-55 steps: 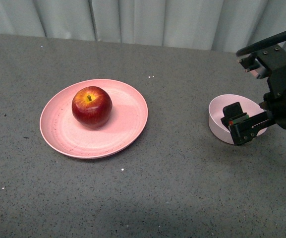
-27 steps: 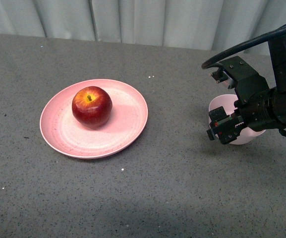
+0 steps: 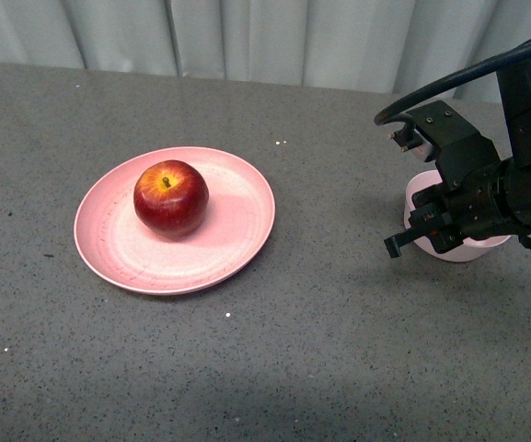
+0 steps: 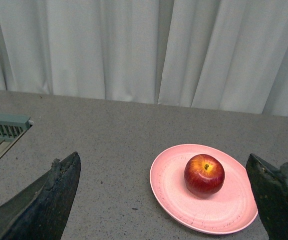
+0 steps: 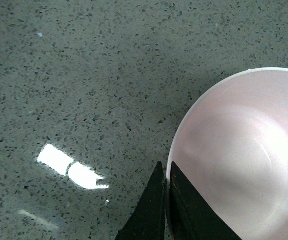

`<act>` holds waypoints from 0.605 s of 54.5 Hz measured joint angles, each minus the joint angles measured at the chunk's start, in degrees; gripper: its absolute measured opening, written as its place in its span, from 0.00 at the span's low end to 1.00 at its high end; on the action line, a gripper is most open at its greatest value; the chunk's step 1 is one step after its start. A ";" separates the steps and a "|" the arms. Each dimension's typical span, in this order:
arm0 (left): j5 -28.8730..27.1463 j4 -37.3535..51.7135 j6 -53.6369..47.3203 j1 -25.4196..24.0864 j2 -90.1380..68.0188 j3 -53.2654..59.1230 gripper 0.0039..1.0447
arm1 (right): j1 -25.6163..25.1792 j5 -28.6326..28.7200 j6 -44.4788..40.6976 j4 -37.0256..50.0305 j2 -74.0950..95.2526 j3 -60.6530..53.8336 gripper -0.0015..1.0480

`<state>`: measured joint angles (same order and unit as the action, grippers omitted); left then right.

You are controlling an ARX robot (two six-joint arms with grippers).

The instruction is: Move apple from plate to bowl

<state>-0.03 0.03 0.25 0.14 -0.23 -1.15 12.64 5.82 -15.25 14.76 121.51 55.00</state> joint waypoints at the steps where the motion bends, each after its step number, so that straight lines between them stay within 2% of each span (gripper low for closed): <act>1: 0.00 0.00 0.00 0.00 0.00 0.00 0.94 | 0.13 0.55 0.04 -0.22 -0.24 -0.02 0.01; 8: 0.00 0.00 0.00 0.00 0.00 0.00 0.94 | 1.42 2.40 1.07 -1.20 -2.47 -0.04 0.01; 21: -0.02 0.00 0.00 0.00 0.00 0.00 0.94 | 9.27 3.98 4.70 -2.34 -3.67 1.88 0.01; 33: 0.02 0.00 0.00 0.00 0.00 0.00 0.94 | 12.09 3.30 5.46 -1.92 -1.49 3.85 0.01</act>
<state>-0.01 0.03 0.25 0.14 -0.23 -1.15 24.73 9.13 -9.78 12.84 120.03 58.85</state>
